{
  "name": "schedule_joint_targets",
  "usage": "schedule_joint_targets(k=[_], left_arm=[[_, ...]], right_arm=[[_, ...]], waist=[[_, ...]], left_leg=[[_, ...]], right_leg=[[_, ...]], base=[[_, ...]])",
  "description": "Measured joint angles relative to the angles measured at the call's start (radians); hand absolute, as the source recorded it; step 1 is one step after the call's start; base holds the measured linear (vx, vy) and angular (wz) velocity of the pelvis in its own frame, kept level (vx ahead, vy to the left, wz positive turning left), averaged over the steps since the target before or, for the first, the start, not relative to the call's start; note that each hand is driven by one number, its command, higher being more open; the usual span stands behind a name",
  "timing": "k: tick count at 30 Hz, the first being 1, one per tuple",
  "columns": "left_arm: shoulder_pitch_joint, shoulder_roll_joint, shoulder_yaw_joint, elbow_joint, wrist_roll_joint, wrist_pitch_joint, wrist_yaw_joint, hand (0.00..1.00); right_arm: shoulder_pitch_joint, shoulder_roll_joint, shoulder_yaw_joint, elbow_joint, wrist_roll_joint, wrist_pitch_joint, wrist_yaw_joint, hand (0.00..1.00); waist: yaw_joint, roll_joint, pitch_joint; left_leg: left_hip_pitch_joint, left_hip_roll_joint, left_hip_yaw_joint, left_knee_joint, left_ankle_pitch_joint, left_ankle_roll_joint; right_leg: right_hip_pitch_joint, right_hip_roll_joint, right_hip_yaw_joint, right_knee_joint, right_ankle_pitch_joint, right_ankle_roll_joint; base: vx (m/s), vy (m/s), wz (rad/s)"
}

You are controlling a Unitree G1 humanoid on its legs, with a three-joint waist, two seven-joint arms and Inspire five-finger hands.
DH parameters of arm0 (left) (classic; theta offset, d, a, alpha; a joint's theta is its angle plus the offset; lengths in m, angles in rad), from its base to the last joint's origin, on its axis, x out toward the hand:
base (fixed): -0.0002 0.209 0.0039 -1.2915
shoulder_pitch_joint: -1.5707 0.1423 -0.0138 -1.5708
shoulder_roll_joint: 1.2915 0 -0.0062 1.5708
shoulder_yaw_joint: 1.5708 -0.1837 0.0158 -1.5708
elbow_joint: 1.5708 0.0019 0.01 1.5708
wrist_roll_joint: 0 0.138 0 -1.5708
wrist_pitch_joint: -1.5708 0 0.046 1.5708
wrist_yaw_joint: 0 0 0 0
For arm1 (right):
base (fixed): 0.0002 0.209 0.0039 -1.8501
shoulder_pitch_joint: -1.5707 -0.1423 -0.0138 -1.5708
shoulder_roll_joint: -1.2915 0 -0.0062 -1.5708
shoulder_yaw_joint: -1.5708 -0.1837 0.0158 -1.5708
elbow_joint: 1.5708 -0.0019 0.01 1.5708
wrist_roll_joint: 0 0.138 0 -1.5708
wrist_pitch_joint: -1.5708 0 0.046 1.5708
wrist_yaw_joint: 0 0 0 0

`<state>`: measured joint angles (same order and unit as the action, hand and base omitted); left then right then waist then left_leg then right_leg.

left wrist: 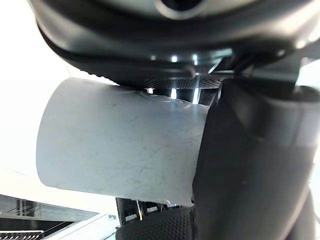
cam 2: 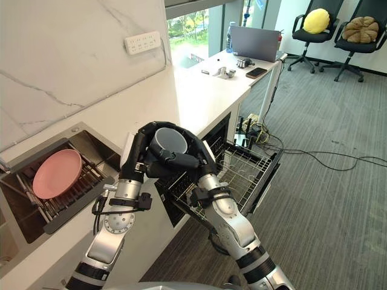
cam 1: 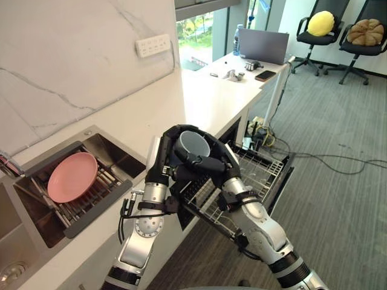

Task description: Walk over to the sink, pick up the cup, carry it to the dishwasher, place the cup inside the dishwasher, then close the dishwasher door

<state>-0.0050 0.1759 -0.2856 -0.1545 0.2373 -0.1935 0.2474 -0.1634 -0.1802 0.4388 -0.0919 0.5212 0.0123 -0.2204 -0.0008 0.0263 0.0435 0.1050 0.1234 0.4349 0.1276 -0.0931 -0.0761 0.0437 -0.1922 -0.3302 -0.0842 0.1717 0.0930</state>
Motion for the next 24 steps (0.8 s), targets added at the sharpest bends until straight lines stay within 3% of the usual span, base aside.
schedule_joint_targets(k=[13, 15, 18, 22, 24], left_arm=[[-0.044, -0.020, -0.052, -0.003, -0.002, -0.016, -0.050, 1.00], [0.008, -0.021, -0.096, -0.018, -0.001, -0.118, -0.056, 1.00], [0.068, -0.020, -0.083, -0.063, -0.004, -0.186, -0.054, 1.00], [0.071, -0.024, -0.060, -0.071, -0.037, -0.199, -0.059, 1.00], [0.072, -0.035, -0.060, -0.072, -0.059, -0.204, -0.083, 1.00]], right_arm=[[0.020, 0.016, -0.126, 0.002, -0.010, -0.053, -0.012, 0.00], [0.016, 0.076, -0.359, 0.067, 0.005, -0.067, -0.105, 0.00], [0.010, 0.045, -0.603, 0.168, 0.004, -0.114, -0.243, 0.00], [0.037, 0.003, -0.681, 0.183, -0.009, -0.139, -0.334, 0.00], [0.046, 0.003, -0.693, 0.183, -0.021, -0.142, -0.344, 0.00]], waist=[[-0.004, -0.001, 0.002], [0.013, -0.002, 0.004], [0.013, -0.002, 0.004], [-0.020, 0.003, 0.013], [-0.020, 0.002, 0.014]], left_leg=[[0.006, -0.001, -0.004, -0.002, 0.000, 0.000], [0.010, -0.003, -0.007, -0.007, -0.002, 0.001], [0.021, -0.008, -0.010, -0.020, -0.001, 0.002], [0.026, -0.006, -0.009, -0.025, 0.000, -0.001], [0.027, -0.003, -0.010, -0.028, -0.001, -0.003]], right_leg=[[0.011, -0.001, -0.003, 0.000, 0.000, 0.002], [0.018, -0.003, -0.006, 0.000, -0.004, 0.007], [0.025, -0.006, -0.009, 0.000, -0.009, 0.013], [0.024, -0.001, -0.005, 0.000, -0.010, 0.013], [0.024, 0.002, -0.005, 0.000, -0.012, 0.012]], base=[[0.00, 0.000, 0.00], [0.00, 0.001, 0.06], [0.01, 0.003, 0.04], [0.02, -0.006, -0.04], [0.00, -0.009, -0.02]])
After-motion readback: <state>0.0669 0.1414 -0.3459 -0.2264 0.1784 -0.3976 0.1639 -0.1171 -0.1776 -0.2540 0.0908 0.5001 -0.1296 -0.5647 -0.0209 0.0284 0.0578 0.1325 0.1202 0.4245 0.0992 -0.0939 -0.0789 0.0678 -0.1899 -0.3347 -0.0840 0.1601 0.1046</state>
